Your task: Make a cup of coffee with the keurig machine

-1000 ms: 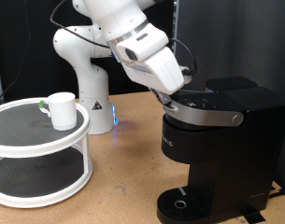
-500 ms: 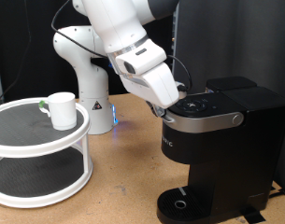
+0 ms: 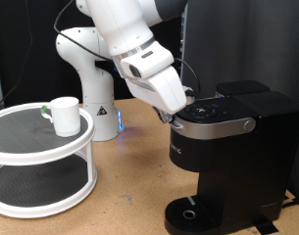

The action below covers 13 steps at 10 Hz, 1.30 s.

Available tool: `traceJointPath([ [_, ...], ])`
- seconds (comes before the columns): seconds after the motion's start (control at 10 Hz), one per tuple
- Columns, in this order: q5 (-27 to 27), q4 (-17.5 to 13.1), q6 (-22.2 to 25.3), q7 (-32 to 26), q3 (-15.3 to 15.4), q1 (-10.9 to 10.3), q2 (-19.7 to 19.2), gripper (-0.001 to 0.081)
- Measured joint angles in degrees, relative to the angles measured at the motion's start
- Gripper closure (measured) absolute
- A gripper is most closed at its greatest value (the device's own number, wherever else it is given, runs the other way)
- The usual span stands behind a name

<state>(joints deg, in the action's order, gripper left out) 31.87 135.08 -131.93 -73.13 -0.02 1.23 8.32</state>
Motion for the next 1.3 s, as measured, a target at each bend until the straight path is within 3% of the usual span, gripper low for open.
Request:
traceJointPath([
  [0.5, 0.4, 1.3, 2.1, -6.7, -2.5, 0.6, 0.7, 0.0804],
  [0.9, 0.1, 1.4, 4.5, -7.5, -3.7, 1.1, 1.4, 0.0804],
  [1.2, -0.2, 0.7, 12.5, -9.8, -5.2, 1.4, 3.3, 0.0804],
  [1.3, 0.1, 0.7, 13.2, -10.0, -5.7, 1.4, 4.4, 0.0804],
])
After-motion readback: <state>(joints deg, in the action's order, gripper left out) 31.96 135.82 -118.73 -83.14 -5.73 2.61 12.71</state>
